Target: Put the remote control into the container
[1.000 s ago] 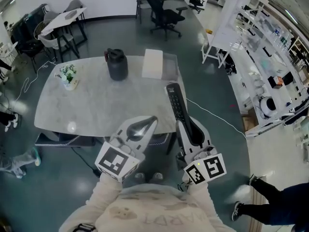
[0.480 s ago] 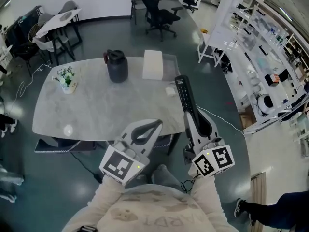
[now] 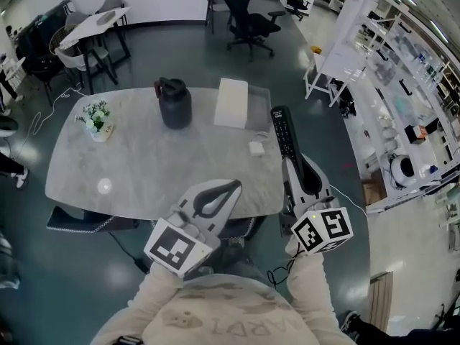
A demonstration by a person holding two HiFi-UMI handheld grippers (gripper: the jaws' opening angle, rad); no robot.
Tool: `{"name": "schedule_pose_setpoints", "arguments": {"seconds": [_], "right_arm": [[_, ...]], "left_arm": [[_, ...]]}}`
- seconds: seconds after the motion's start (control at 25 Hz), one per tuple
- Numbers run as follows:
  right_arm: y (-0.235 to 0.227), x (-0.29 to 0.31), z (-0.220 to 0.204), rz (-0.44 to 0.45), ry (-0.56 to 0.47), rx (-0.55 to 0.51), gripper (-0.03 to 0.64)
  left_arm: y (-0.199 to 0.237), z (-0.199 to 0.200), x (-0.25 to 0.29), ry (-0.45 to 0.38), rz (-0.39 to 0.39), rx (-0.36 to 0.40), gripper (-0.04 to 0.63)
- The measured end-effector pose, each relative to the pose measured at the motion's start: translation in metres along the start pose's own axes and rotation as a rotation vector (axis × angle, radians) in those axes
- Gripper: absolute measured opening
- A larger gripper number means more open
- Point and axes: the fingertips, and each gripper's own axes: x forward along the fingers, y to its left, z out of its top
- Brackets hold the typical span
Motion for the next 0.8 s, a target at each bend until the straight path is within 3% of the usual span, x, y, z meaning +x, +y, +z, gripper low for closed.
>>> {"name": "schedule_pose_setpoints", "arguments": {"seconds": [0.48, 0.8], "right_arm": [[-0.107, 0.099, -0.023, 0.085, 0.075, -0.004, 0.092], [-0.156, 0.142, -0.041, 0.128, 0.129, -0.014, 0.092]], "left_arm": [[0.051, -0.011, 0.101, 0.019, 0.121, -0.001, 0.012], [0.058, -0.018, 0.135, 0.045, 0.185, 0.012, 0.012]]}}
